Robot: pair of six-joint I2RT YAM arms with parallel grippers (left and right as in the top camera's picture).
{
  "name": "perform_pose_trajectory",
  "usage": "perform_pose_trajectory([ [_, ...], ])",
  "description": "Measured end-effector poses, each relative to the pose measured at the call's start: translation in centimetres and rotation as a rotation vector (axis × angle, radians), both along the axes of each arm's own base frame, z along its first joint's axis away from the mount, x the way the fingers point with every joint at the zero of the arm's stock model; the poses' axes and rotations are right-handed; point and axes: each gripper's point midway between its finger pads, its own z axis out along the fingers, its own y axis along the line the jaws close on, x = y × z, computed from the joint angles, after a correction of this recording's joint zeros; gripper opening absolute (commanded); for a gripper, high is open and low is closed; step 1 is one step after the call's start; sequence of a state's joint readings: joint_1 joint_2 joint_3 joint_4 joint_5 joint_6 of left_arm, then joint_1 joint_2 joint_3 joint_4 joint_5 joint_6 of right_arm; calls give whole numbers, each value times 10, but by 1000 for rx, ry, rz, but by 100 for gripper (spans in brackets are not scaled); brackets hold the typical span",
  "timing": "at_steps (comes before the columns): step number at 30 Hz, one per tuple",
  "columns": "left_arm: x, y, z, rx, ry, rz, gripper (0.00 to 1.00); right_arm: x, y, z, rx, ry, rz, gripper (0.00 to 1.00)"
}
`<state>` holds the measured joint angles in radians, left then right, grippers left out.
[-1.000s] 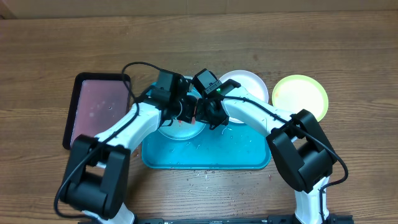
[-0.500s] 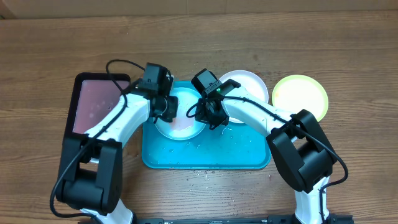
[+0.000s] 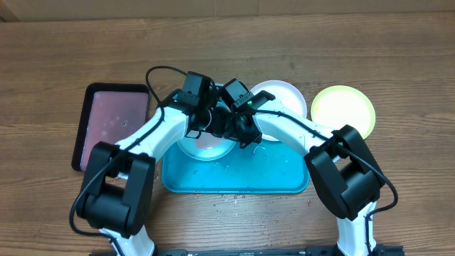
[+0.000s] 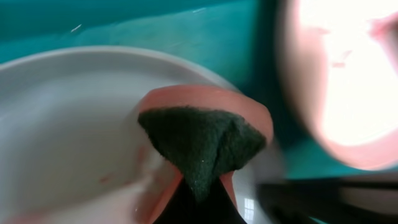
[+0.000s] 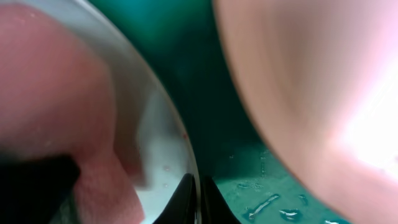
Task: Clean dirty plates on tray and stack at the side
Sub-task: 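Scrub the light-blue plate with the sponge held in the left gripper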
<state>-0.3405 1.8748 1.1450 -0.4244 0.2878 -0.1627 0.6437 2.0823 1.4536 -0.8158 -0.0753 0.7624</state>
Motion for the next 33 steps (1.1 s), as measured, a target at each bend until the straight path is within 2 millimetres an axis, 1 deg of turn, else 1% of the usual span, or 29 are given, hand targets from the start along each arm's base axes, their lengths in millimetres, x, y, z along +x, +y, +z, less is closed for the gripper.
perform_pose_trajectory([
  [2,0,9,-8,12,31,46,4,0,0,0,-1,-1,0,4],
  [6,0,30,-11,32,81,128,4,0,0,0,-2,0,1,4],
  [11,-10,62,-14,60,178,204,4,0,0,0,-1,-1,1,4],
  [14,-18,72,-12,81,213,199,4,0,0,0,0,-1,1,4],
  [16,-22,72,-8,83,212,170,4,0,0,0,0,-1,1,4],
  [17,-23,69,-5,76,205,141,4,0,0,0,-1,-1,1,4],
  [21,-31,51,6,40,186,31,4,0,0,0,0,-1,1,4],
  [24,-35,38,8,25,176,-22,4,0,0,0,-1,-1,1,4],
  [27,-36,32,8,18,168,-46,4,0,0,0,-1,-1,1,4],
  [31,-33,29,4,18,161,-51,4,0,0,0,-1,-1,1,4],
  [33,-32,37,-4,67,166,-32,4,0,0,0,0,-1,1,4],
])
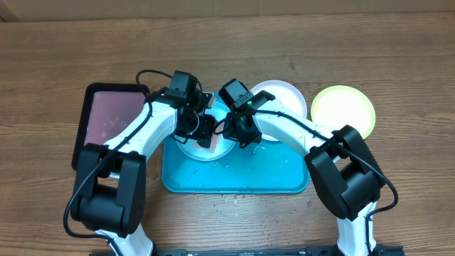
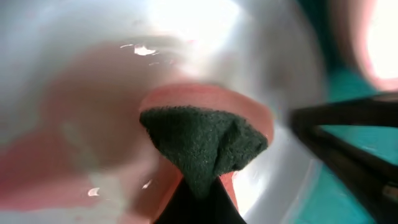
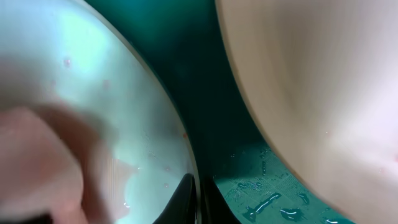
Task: Clean dirty plates on tray and stack at the side
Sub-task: 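Scrub the light-blue plate with the sponge held in the left gripper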
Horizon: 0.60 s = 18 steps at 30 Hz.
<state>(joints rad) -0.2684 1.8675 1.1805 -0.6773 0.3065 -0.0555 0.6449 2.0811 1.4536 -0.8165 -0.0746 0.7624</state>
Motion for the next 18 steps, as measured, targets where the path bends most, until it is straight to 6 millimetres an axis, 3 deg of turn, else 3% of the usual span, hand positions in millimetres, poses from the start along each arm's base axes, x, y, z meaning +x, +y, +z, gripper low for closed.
perform_pose_trajectory([
  [5,8,28,-9,160,-21,98,4,0,0,0,-1,0,0,4],
  [11,14,44,-7,241,-37,167,4,0,0,0,-1,0,0,4],
  [18,23,29,16,132,-80,178,4,0,0,0,0,0,0,4],
])
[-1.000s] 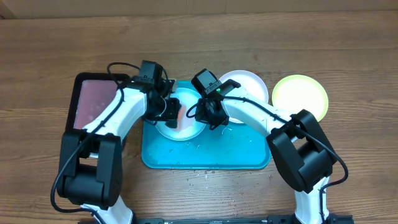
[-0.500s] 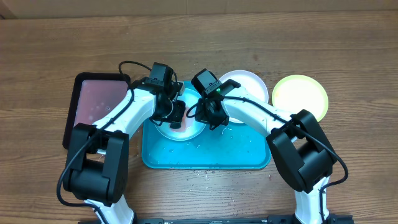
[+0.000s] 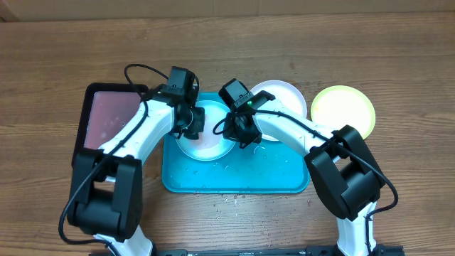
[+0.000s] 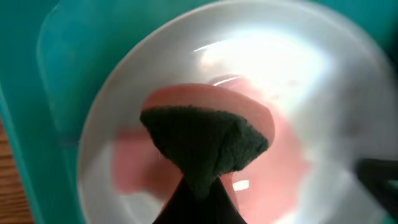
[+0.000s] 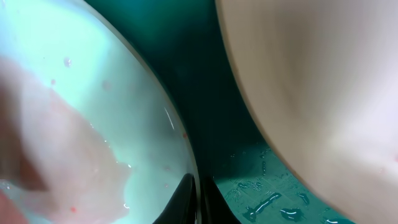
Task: Clean dirty plates on tray and stack at the side
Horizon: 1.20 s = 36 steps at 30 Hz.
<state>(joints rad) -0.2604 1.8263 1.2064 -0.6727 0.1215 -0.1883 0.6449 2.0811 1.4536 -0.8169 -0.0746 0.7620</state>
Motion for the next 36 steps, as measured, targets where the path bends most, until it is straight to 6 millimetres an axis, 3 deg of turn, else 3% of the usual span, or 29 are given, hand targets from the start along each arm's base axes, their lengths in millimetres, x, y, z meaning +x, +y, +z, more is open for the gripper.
perform_pose_trajectory([
  [7,-6,-27,5,-127,22,-43,4,0,0,0,0,0,0,4],
  [11,-15,-44,-6,-175,77,-72,4,0,0,0,0,-1,0,4],
  [15,-20,-47,-18,-171,113,-76,4,0,0,0,-1,0,0,4],
  [21,-22,-18,-29,-9,133,4,4,0,0,0,0,0,1,4],
  [26,-14,9,-21,90,90,68,4,0,1,0,0,-1,2,4],
  [29,-5,27,-6,107,43,113,4,0,1,0,0,-1,5,13],
  [36,12,59,59,79,-127,197,4,-4,3,-1,-3,6,16,11],
])
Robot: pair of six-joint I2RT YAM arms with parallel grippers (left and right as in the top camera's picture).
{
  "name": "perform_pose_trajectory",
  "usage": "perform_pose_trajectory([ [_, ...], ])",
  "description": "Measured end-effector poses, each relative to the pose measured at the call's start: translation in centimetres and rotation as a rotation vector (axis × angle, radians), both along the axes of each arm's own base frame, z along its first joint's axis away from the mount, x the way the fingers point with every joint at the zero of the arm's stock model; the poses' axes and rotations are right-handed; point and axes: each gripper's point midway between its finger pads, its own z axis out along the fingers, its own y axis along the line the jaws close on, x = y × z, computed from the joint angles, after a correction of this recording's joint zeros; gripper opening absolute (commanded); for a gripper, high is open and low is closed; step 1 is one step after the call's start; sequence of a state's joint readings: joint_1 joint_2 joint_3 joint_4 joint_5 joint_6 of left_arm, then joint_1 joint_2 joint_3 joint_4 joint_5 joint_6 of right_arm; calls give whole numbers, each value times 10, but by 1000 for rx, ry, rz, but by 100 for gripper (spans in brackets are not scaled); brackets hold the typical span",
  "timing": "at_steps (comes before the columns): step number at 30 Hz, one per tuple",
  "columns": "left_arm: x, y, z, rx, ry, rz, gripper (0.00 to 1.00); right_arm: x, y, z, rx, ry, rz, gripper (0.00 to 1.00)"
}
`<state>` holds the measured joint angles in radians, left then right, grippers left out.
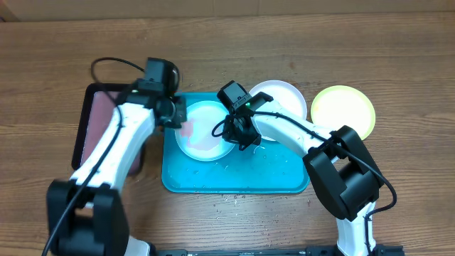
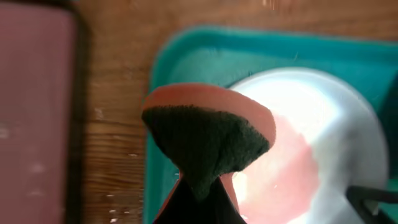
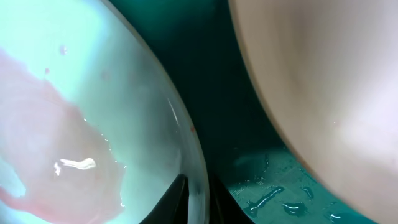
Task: Clean dirty plates on tray and stack at the side
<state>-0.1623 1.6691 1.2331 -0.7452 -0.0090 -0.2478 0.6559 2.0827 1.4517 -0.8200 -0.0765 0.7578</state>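
Observation:
A white plate (image 1: 202, 122) with a pink smear lies on the teal tray (image 1: 270, 174). My right gripper (image 1: 238, 134) is shut on its right rim; in the right wrist view the rim (image 3: 196, 177) runs between the two fingers of this gripper (image 3: 198, 198). My left gripper (image 1: 178, 119) hovers over the tray's left edge, shut on a pink sponge (image 2: 208, 130) with its dark green scouring face toward the camera. The sponge (image 1: 186, 128) hangs beside the plate's left rim, apart from the plate (image 2: 311, 143).
A dark red tray (image 1: 106, 128) lies left of the teal one. A second white plate (image 1: 283, 99) rests at the teal tray's back right corner, and a yellow-green plate (image 1: 343, 110) sits on the wood further right. Water drops (image 3: 264, 199) and crumbs dot the tray.
My left gripper has moved left with the sponge, from over the plate to the teal tray's left edge near the dark red tray. The right gripper still clamps the plate's rim.
The sponge was at the plate's right side, next to my right gripper. Then it was over the middle of the plate, later over its left part, with pink smears showing. Now it is off the plate. My right gripper held the rim at every moment.

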Motion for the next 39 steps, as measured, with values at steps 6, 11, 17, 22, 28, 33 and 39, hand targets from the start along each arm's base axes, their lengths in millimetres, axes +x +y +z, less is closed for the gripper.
perform_pose_trajectory([
  [6,1,49,10,12,-7,106,4,-1,5,1,30,13,1,4],
  [11,0,88,5,44,7,144,4,-3,7,1,42,20,14,4],
  [17,8,109,-12,72,19,128,4,-4,-6,11,-32,-15,45,4],
  [22,13,115,-34,91,49,84,4,8,-21,50,-117,-168,90,4],
  [28,17,117,-56,104,82,62,15,17,-39,92,-270,-348,171,4],
  [33,15,122,-61,137,103,61,53,16,-45,103,-438,-442,232,4],
  [39,5,124,-64,151,145,65,64,10,-32,124,-598,-603,298,4],
])
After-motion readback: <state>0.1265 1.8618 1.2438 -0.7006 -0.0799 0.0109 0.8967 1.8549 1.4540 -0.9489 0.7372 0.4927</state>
